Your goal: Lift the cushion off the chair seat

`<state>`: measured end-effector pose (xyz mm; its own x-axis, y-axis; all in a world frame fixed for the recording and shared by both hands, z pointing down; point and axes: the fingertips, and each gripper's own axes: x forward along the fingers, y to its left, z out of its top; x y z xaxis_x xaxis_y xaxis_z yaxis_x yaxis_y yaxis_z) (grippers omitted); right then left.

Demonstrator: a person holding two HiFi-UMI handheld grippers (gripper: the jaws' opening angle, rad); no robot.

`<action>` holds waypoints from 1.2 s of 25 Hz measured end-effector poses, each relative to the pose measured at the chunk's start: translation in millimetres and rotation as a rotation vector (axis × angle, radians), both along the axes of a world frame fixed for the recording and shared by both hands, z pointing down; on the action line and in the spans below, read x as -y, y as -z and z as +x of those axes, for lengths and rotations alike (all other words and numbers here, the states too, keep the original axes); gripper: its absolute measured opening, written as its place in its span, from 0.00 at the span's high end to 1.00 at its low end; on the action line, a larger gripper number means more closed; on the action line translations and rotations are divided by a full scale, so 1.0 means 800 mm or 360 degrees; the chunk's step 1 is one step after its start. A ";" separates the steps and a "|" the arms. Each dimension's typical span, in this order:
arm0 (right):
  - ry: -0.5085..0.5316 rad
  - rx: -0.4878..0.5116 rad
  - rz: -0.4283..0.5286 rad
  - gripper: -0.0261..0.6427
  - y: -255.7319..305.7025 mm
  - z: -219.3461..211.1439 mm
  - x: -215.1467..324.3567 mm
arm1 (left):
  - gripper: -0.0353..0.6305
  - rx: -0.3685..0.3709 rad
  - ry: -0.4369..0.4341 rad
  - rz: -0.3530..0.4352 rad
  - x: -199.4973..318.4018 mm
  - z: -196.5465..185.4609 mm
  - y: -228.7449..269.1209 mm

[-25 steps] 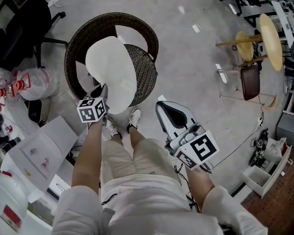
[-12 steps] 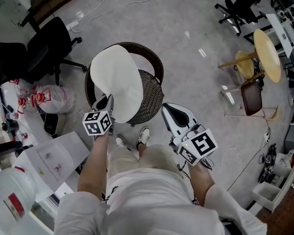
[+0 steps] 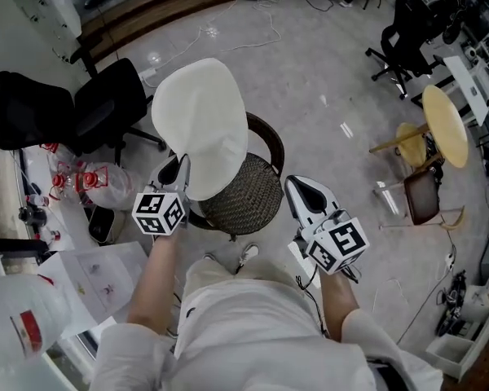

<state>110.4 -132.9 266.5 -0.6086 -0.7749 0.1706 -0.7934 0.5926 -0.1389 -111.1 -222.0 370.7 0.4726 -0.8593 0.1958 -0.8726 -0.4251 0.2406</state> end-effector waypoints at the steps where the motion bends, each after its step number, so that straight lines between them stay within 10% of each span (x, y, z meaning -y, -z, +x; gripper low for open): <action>1: -0.0005 0.0000 0.0013 0.96 0.005 -0.002 0.000 | 0.89 -0.0009 0.0008 0.0031 -0.001 -0.007 0.013; 16: -0.0007 0.0120 0.0311 0.96 0.134 -0.001 0.040 | 0.89 -0.0037 0.0124 0.0599 -0.016 -0.085 0.232; 30: -0.0123 0.0261 0.0439 0.96 0.189 0.046 0.047 | 0.89 -0.0129 0.0280 0.0834 -0.093 -0.140 0.329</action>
<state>146.9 -170.3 114.9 -0.5480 -0.8233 -0.1479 -0.8180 0.5644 -0.1113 -223.2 -147.4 107.6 0.3090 -0.8992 -0.3099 -0.9287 -0.3555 0.1055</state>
